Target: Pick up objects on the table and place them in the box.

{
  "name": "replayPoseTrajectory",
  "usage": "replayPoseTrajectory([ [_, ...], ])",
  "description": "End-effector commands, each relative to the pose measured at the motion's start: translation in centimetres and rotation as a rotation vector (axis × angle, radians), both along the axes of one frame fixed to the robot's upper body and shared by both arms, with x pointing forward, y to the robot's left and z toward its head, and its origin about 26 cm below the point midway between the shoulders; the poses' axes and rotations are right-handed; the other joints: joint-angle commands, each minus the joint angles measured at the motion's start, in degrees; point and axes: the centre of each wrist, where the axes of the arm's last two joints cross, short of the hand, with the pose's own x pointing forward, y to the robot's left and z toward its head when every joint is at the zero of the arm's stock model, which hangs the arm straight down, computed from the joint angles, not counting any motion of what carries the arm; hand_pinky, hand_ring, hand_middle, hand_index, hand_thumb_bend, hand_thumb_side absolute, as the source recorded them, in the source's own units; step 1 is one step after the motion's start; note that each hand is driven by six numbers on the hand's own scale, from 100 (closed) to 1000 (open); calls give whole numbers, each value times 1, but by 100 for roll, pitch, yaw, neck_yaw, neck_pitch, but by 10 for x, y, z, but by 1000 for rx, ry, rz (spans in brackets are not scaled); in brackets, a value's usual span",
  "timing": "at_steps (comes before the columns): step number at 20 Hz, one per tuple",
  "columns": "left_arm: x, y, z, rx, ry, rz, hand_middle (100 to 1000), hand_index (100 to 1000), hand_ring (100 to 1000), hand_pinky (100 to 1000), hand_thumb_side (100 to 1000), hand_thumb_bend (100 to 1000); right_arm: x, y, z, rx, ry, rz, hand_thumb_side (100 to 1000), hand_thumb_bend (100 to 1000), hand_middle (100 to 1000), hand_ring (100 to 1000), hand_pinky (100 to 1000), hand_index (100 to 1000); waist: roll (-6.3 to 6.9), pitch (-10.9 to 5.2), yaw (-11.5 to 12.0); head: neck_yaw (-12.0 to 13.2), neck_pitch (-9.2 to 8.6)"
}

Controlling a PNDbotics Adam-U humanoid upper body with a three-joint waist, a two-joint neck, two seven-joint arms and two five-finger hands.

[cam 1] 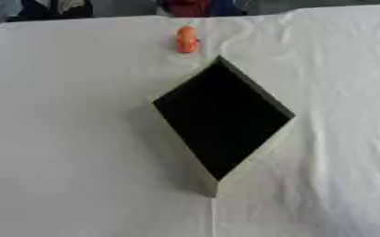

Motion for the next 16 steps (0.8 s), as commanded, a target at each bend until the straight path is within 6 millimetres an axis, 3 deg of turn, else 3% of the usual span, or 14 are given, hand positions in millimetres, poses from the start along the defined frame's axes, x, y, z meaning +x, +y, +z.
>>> replayPoseTrajectory([
  [1, 13, 8, 19, 123, 12, 42, 736, 781, 678, 635, 581, 100, -4, 0, 10, -23, -36, 3, 732, 100, 647, 848, 720, 779, 10, -74, -30, 70, -31],
  [5, 38, 4, 33, 223, 15, 65, 732, 785, 683, 639, 573, 100, -4, 2, 11, -29, -36, 14, 729, 100, 647, 849, 720, 779, 24, -39, -80, 98, -73],
  [6, 46, 3, 35, 242, 30, 67, 737, 791, 685, 640, 489, 100, -4, 3, 12, -30, -36, 18, 732, 100, 647, 848, 720, 779, 31, -37, -88, 98, -83],
  [7, 54, 4, 36, 263, 52, 79, 737, 791, 685, 640, 574, 100, -4, 3, 12, -32, -37, 22, 732, 100, 647, 848, 720, 779, 36, -36, -95, 99, -91],
  [16, 122, -3, 25, 376, 208, 150, 740, 802, 692, 647, 591, 100, -5, 7, 18, -83, -29, 43, 727, 100, 647, 848, 724, 780, 70, -15, -177, 120, -153],
])
